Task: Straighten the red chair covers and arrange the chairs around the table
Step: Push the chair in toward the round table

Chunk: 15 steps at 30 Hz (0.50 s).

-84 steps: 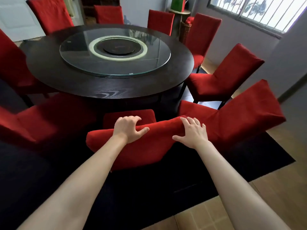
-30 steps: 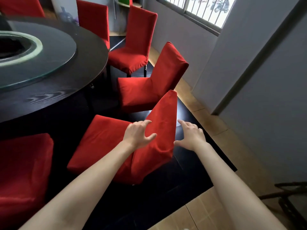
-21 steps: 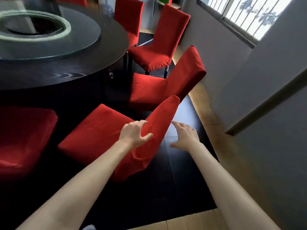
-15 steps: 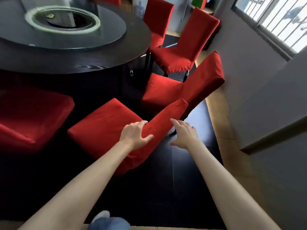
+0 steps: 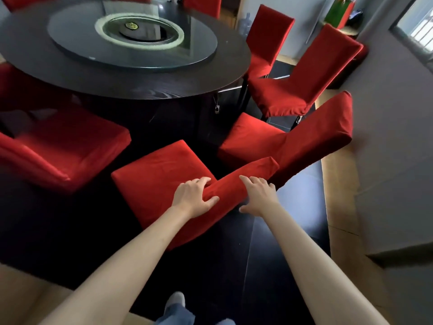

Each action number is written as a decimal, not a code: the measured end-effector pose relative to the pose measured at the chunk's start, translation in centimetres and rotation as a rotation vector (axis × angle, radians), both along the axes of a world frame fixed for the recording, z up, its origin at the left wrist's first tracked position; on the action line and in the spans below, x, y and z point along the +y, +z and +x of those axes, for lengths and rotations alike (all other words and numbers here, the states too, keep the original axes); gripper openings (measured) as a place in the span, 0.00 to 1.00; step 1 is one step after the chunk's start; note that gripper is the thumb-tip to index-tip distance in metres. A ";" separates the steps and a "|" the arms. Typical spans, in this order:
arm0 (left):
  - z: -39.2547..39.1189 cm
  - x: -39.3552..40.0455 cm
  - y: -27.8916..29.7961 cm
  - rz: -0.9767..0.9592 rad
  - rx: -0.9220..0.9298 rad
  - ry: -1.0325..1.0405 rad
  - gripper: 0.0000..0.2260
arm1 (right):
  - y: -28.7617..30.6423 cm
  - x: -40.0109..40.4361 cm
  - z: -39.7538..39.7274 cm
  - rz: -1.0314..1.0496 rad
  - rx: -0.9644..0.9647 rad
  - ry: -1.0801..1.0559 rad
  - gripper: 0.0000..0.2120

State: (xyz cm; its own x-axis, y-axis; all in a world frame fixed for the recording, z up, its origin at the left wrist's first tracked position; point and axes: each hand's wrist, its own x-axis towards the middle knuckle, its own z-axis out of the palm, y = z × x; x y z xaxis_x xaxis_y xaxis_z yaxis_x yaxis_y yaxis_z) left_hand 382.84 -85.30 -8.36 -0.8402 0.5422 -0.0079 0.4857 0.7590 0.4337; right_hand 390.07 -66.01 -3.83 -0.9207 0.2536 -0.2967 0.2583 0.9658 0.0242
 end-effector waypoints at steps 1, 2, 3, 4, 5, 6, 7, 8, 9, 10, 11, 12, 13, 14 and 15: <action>0.0 0.2 -0.1 -0.007 -0.006 0.012 0.30 | -0.1 0.2 -0.3 -0.001 -0.009 0.021 0.49; 0.1 0.4 -0.2 -0.018 -0.006 0.029 0.30 | -0.3 0.5 -0.6 -0.005 -0.013 0.043 0.49; 0.3 0.6 -0.2 -0.031 -0.005 0.049 0.30 | -0.4 0.9 -1.0 -0.007 -0.014 0.065 0.49; 0.4 0.8 -0.3 -0.043 -0.009 0.070 0.30 | -0.3 1.3 -1.4 -0.005 -0.017 0.089 0.49; 0.5 1.0 -0.3 -0.043 -0.014 0.094 0.30 | -0.3 1.8 -1.9 -0.003 -0.019 0.113 0.50; 0.5 1.3 -0.4 -0.036 -0.019 0.120 0.30 | -0.3 2.4 -2.4 -0.002 -0.022 0.139 0.50; 0.8 1.5 -0.5 -0.028 -0.024 0.151 0.30 | -0.4 3.0 -2.8 -0.001 -0.028 0.168 0.51; 1.2 1.7 -0.7 -0.025 -0.027 0.187 0.30 | -0.5 3.5 -3.2 -0.004 -0.036 0.198 0.51; 1.6 1.9 -0.9 -0.025 -0.026 0.222 0.30 | -0.7 3.9 -3.6 -0.009 -0.045 0.226 0.52; 2.1 2.1 -1.1 -0.032 -0.026 0.258 0.30 | -0.8 4.3 -4.0 -0.014 -0.056 0.251 0.52; 2.6 2.3 -1.4 -0.041 -0.025 0.296 0.30 | -1.1 4.7 -4.4 -0.018 -0.065 0.278 0.52; 2.9 2.3 -1.6 -0.052 -0.016 0.321 0.30 | -1.3 4.9 -4.7 -0.018 -0.068 0.297 0.53; 3.3 2.4 -1.8 -0.063 -0.003 0.348 0.30 | -1.6 5.2 -5.0 -0.017 -0.076 0.321 0.53; 3.8 2.5 -2.0 -0.076 0.007 0.377 0.30 | -1.9 5.6 -5.3 -0.016 -0.085 0.345 0.53; 4.2 2.6 -2.2 -0.089 0.012 0.403 0.30 | -2.2 5.9 -5.7 -0.016 -0.094 0.363 0.53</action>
State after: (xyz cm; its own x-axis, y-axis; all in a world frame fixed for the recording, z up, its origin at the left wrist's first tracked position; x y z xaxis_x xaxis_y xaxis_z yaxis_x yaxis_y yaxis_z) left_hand 387.06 -82.70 -10.59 -0.9855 0.1674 -0.0287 0.1466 0.9238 0.3537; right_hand 384.42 -60.12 -6.05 -0.9181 -0.0896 -0.3860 -0.1037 0.9945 0.0157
